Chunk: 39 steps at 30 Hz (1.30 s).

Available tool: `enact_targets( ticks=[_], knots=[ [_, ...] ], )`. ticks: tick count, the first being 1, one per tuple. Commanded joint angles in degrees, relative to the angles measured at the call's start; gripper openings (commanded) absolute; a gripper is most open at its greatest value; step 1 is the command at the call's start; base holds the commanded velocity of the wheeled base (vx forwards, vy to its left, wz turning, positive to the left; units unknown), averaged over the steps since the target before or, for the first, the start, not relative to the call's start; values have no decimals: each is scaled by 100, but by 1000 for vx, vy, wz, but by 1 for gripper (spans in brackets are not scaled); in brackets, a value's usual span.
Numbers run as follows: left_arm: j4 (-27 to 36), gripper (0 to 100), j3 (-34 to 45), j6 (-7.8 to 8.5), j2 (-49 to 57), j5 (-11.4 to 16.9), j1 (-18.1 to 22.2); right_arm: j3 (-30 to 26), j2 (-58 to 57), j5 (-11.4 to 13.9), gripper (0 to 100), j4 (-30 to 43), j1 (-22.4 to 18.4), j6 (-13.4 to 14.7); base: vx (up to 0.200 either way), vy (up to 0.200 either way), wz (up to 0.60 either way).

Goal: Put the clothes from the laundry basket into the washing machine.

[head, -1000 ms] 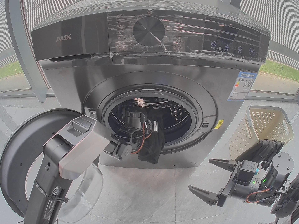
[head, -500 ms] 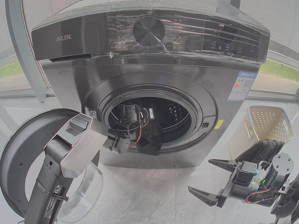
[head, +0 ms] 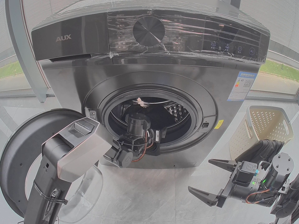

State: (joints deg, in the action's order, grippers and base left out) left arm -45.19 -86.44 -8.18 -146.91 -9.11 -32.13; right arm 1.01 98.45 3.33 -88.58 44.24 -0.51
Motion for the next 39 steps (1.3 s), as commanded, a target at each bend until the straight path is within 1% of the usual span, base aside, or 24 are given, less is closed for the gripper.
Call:
enact_targets(
  ticks=[1,5,8,11,12,21,26,28,29,30,31,33,34,35,38,39],
  knots=[
    [98,100,356,80,110,58,-65,-101,-1,1,100,-2,6,-2,0,0,0],
    [98,100,295,176,-92,49,-21,-101,7,1,100,-2,15,-10,0,0,0],
    [89,100,233,212,-180,41,5,-101,7,1,100,-2,15,-10,0,0,0],
    [81,100,224,212,-215,49,41,-101,7,1,100,-2,-3,-2,0,0,0],
    [81,0,224,212,-224,49,49,-101,7,1,100,-2,-3,-2,0,0,0],
    [54,0,198,212,-233,49,32,-101,7,1,100,-2,-21,-10,0,0,0],
    [10,0,-48,159,-207,5,14,-101,7,1,100,-2,-12,-10,0,0,0],
    [-86,0,-567,106,-321,-30,41,-101,7,1,100,-2,-12,-10,0,0,0],
    [-95,0,-619,106,-347,-30,49,-101,7,1,100,-2,-12,-10,0,0,0],
    [-148,0,-1059,80,-541,-109,120,-101,7,1,100,-2,-12,-10,0,0,0],
    [-183,0,-1287,80,-628,-188,155,-101,7,1,100,-2,-12,-10,0,0,0],
    [-201,0,-1358,80,-655,-214,164,-101,7,1,100,-2,-12,-10,0,0,0],
    [-306,0,-1867,71,-848,-329,216,-101,7,1,100,-10,-29,-10,0,0,0],
    [-350,0,-2122,62,-954,-346,234,-101,7,1,100,-2,-38,-10,0,0,0],
    [-376,0,-2597,71,-1112,-443,287,-101,7,1,100,-2,-38,-10,0,0,0],
    [-376,0,-2597,71,-1112,-443,287,-101,7,1,100,-2,-38,-10,0,0,0]
  ],
)
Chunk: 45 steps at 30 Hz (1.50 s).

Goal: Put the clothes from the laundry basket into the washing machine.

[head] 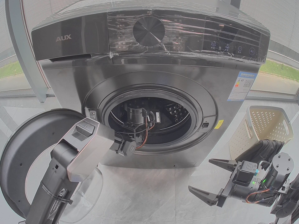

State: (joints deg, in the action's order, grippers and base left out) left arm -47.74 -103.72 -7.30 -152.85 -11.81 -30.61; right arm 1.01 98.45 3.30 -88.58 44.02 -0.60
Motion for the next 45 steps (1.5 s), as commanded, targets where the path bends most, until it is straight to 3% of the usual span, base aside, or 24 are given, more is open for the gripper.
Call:
enact_targets(
  ticks=[1,15,16,23,27,31,32,34,37,45],
  knots=[
    [-113,0,-1087,-26,-650,-234,152,-101,16,4,100,-2,-7,-2,0,0,0],
    [-183,0,-1087,-17,-694,-278,196,-101,16,4,100,-2,-7,-2,0,0,0],
    [-183,100,-1087,-17,-694,-278,196,-101,16,4,100,-2,-7,-2,0,0,0],
    [-201,100,-1087,-184,-615,-287,11,-101,7,4,100,-2,-16,-2,0,0,0],
    [-201,100,-351,-210,-149,-278,-121,-101,7,4,100,-2,-16,-2,0,0,0],
    [-227,100,1328,-360,818,-146,-428,-101,7,4,100,-2,-25,-2,0,0,0],
    [-227,100,1328,-360,818,-146,-428,-101,7,4,100,-2,-25,-2,0,0,0],
    [-245,100,2514,-377,1442,179,-595,-101,7,4,100,-2,-25,-2,0,0,0],
    [-280,100,3569,-377,1987,390,-736,-101,-1,4,100,-2,-16,-2,0,0,0],
    [-834,100,5239,-395,3138,390,-1105,-101,-1,-5,100,-10,-43,-11,0,0,0]
  ],
)
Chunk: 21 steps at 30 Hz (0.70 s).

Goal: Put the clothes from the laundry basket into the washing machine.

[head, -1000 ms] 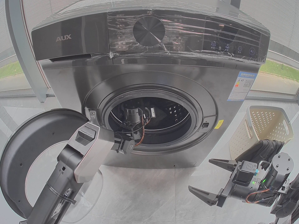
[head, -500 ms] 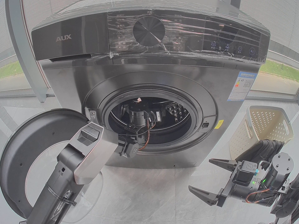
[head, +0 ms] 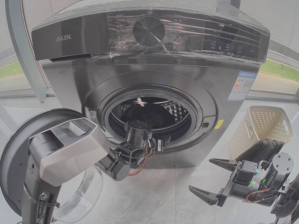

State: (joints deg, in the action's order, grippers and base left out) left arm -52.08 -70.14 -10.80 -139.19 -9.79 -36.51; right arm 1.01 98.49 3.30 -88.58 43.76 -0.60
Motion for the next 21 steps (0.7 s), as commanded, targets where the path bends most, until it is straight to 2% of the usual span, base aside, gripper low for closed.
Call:
enact_targets(
  ticks=[1,6,9,10,11,13,15,18,20,21],
  knots=[
    [-400,100,1882,-45,1773,188,-515,-101,-5,-5,100,-10,-17,-2,0,0,0],
    [-435,100,2822,-291,3021,188,-823,-101,-49,-5,100,-10,-105,-11,0,0,0],
    [-435,100,2901,-317,3126,188,-849,-92,-49,-5,100,-19,-114,-2,0,0,0],
    [-435,100,3508,-528,3979,82,-1077,48,-58,-40,100,-28,-263,25,0,0,0],
    [-435,100,3710,-563,4225,30,-1130,83,-75,-58,100,-28,-298,51,0,0,0],
    [-435,100,3868,-581,4427,-5,-1157,92,-84,-93,100,-28,-325,60,0,0,0],
    [-435,100,4351,-590,5051,-49,-1148,31,-154,-199,100,-28,-351,130,0,0,0],
    [-435,100,4747,-634,5561,-67,-1086,-48,-260,-427,100,-19,-351,200,0,0,0],
    [-435,100,4923,-616,5781,-243,-1060,-84,-357,-620,100,-19,-351,200,0,0,0],
    [-435,100,4923,-616,5781,-243,-1060,-84,-357,-620,100,-19,-351,200,0,0,0]
  ],
)
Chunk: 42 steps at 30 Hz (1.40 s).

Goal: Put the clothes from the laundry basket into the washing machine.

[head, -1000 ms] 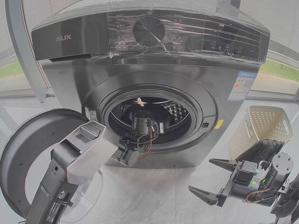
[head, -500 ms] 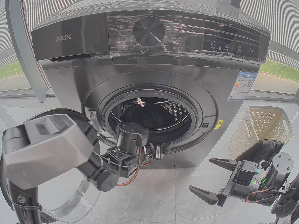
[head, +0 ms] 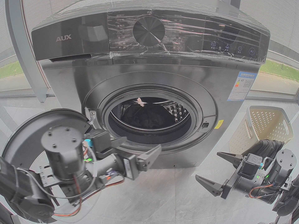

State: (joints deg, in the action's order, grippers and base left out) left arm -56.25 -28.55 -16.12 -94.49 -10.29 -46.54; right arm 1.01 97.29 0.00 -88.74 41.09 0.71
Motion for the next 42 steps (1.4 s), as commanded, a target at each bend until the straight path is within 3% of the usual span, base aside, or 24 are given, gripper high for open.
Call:
enact_targets(
  ticks=[1,2,3,4,5,8,10,12,14,17,19,20,23,31,37,42],
  knots=[
    [-18,100,930,-93,1592,-562,-21,-101,-387,-571,100,14,-40,79,0,0,0],
    [-18,100,930,-93,1592,-562,-21,-101,-387,-571,100,14,-40,79,0,0,0],
    [-27,100,1132,-32,1811,-659,31,-101,-545,-914,100,14,-5,79,0,0,0],
    [-27,100,1132,-32,1811,-659,31,-101,-545,-914,100,14,-5,79,0,0,0],
    [-18,100,1317,65,2049,-659,58,-101,-685,-1257,100,23,13,61,0,0,0],
    [-9,100,1431,302,2242,-711,93,-101,-914,-1784,100,58,21,61,0,0,0],
    [-9,100,1458,372,2259,-729,137,-101,-993,-1925,100,67,21,61,0,0,0],
    [-27,100,1607,724,2295,-790,313,-101,-1336,-2206,100,102,13,44,0,0,0],
    [-27,100,1686,847,2462,-826,400,-101,-1582,-2294,100,260,13,44,0,0,0],
    [-27,100,1792,865,2690,-826,471,-101,-1969,-2399,100,673,13,35,0,0,0],
    [-9,100,1923,944,2998,-826,603,-101,-2637,-2479,100,1543,-5,35,-100,0,0],
    [-9,100,1923,944,2998,-826,603,-101,-2637,-2479,100,1543,-5,35,-200,0,0],
    [61,100,2117,1049,3516,-817,752,-101,-3551,-2522,100,2589,-40,44,-200,0,0],
    [140,100,2855,1181,4466,-738,1112,-101,-4974,-2654,100,4198,-611,87,-75,0,0],
    [1582,100,2855,1207,5634,-738,1587,-101,-5801,-2610,100,5103,-761,184,0,0,0],
    [2382,100,2855,1137,6338,-729,1974,-101,-6187,-2540,100,5815,-857,254,0,0,0]
  ],
)
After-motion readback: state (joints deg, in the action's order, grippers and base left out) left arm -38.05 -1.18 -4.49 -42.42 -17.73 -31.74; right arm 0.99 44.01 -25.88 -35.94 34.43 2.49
